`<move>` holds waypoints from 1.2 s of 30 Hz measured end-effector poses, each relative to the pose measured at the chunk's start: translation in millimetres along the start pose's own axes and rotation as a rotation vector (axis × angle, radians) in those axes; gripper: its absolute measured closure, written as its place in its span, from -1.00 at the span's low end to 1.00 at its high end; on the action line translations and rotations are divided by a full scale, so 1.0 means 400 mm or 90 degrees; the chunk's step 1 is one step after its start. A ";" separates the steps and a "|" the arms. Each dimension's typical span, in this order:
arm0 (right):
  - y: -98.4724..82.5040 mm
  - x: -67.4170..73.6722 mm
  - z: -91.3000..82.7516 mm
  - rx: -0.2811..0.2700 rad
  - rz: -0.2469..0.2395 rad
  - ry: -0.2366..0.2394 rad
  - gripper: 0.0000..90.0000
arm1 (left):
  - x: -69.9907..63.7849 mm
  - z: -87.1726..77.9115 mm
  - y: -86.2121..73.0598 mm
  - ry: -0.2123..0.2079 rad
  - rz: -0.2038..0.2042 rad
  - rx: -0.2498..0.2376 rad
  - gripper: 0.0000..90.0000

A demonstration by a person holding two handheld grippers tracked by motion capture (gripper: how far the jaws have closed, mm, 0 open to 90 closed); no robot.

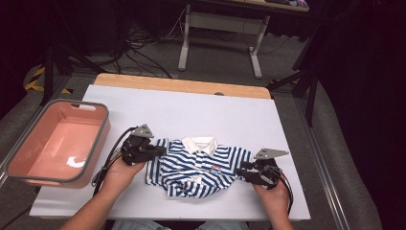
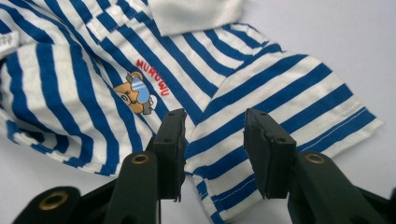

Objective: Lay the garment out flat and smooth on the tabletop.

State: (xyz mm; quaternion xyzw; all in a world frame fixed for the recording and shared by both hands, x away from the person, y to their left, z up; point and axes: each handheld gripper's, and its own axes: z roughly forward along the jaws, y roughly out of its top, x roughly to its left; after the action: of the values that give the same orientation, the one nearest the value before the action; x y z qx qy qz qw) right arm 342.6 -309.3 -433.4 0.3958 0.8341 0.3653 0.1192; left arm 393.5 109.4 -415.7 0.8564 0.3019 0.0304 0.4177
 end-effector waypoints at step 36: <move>0.095 -0.059 0.059 -0.011 -0.004 -0.059 -0.30 | 0.105 0.029 0.028 0.058 -0.014 -0.082 -0.46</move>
State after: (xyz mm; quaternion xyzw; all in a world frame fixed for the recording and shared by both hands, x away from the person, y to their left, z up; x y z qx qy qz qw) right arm 391.2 -298.7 -425.3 0.4090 0.8254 0.3536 0.1625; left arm 436.7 118.8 -423.4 0.8221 0.3273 0.0841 0.4582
